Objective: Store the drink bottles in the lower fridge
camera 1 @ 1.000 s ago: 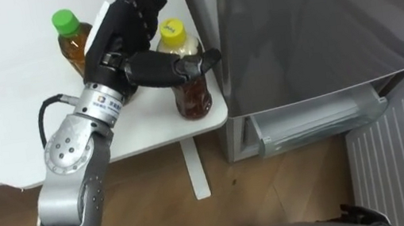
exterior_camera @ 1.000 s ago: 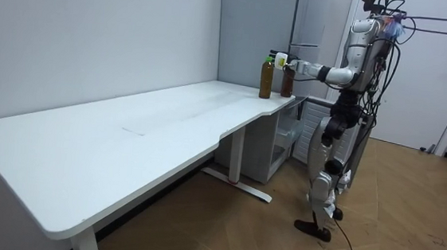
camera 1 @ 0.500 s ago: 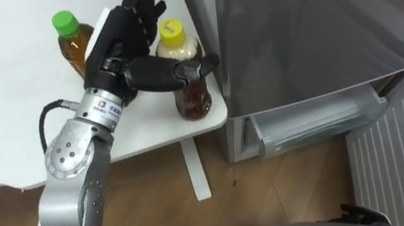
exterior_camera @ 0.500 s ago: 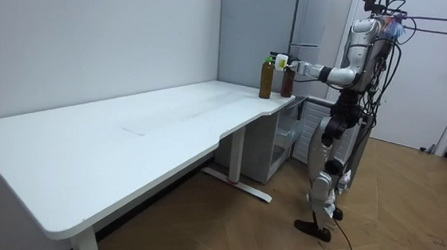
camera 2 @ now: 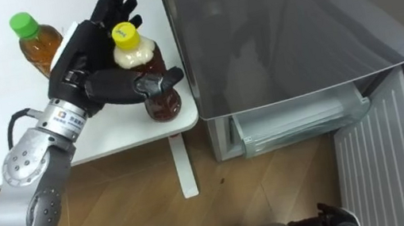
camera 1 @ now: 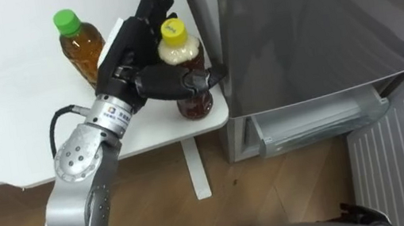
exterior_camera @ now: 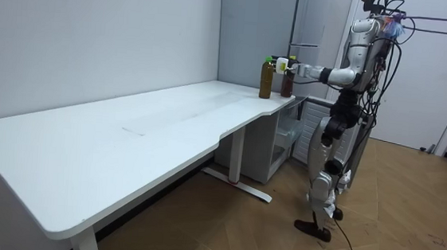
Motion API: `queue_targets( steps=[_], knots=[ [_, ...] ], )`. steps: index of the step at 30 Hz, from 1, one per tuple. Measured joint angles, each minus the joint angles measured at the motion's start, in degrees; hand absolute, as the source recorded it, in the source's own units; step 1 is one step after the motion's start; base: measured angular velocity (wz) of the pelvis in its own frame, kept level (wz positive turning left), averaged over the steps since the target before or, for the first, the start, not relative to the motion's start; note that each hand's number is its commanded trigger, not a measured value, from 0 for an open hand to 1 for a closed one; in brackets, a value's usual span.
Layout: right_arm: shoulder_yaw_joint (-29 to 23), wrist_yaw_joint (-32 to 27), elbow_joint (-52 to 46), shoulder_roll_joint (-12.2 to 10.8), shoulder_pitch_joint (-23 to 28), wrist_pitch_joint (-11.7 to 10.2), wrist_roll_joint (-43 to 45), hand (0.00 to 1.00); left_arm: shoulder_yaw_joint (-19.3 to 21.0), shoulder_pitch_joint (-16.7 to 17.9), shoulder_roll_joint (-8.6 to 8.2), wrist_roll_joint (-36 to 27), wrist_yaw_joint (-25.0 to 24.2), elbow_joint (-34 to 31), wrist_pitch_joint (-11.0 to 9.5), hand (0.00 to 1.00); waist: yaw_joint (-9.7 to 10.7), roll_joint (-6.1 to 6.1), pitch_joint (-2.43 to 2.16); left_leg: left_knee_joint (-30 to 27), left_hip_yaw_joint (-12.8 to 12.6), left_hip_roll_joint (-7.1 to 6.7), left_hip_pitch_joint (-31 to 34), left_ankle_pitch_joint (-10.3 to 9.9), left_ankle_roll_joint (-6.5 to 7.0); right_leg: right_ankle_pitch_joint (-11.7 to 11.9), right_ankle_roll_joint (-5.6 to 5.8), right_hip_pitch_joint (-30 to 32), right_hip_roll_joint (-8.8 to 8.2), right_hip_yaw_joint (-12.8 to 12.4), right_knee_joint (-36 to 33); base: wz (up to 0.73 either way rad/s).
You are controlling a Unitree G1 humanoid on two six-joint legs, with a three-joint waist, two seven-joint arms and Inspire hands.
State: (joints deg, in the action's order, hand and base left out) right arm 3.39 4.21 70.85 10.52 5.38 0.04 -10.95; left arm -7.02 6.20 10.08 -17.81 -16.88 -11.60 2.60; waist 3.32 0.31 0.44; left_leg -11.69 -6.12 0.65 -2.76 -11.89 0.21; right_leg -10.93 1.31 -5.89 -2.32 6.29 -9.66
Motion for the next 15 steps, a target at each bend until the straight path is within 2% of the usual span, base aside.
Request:
queue_targets(
  steps=[12,13,14,15],
  knots=[
    [0.04,0.09,0.01,0.0,-0.02,0.0,-0.05,0.0,0.0,-0.01,-0.03,0.01,0.09,2.72,0.0,0.0,-0.28,-0.1,0.06,-0.07,-0.01,0.01,0.09,0.0,0.0,0.0,0.0,0.0,0.0,0.01,0.0,0.0],
    [0.38,0.09,0.01,0.0,-0.02,0.0,-0.06,0.0,0.0,-0.01,-0.09,0.0,0.12,2.72,0.0,0.02,-0.25,-0.11,0.07,-0.05,-0.01,0.01,0.08,0.0,0.0,0.0,0.0,0.0,0.0,0.04,-0.01,0.0],
    [0.43,0.09,0.01,0.0,-0.04,0.0,-0.06,0.0,0.0,-0.01,-0.09,-0.01,0.14,2.73,0.0,0.13,-0.28,-0.13,0.08,-0.04,-0.02,0.01,0.08,0.0,0.0,0.0,0.0,0.0,0.0,0.05,-0.01,0.0],
    [0.44,0.09,0.01,0.0,-0.05,0.0,-0.06,0.0,0.0,-0.01,-0.09,-0.01,0.15,2.73,0.0,0.5,-0.28,-0.13,0.08,-0.04,-0.02,0.01,0.07,0.0,0.0,0.0,0.0,0.0,0.0,0.05,-0.01,0.0]
  ],
)
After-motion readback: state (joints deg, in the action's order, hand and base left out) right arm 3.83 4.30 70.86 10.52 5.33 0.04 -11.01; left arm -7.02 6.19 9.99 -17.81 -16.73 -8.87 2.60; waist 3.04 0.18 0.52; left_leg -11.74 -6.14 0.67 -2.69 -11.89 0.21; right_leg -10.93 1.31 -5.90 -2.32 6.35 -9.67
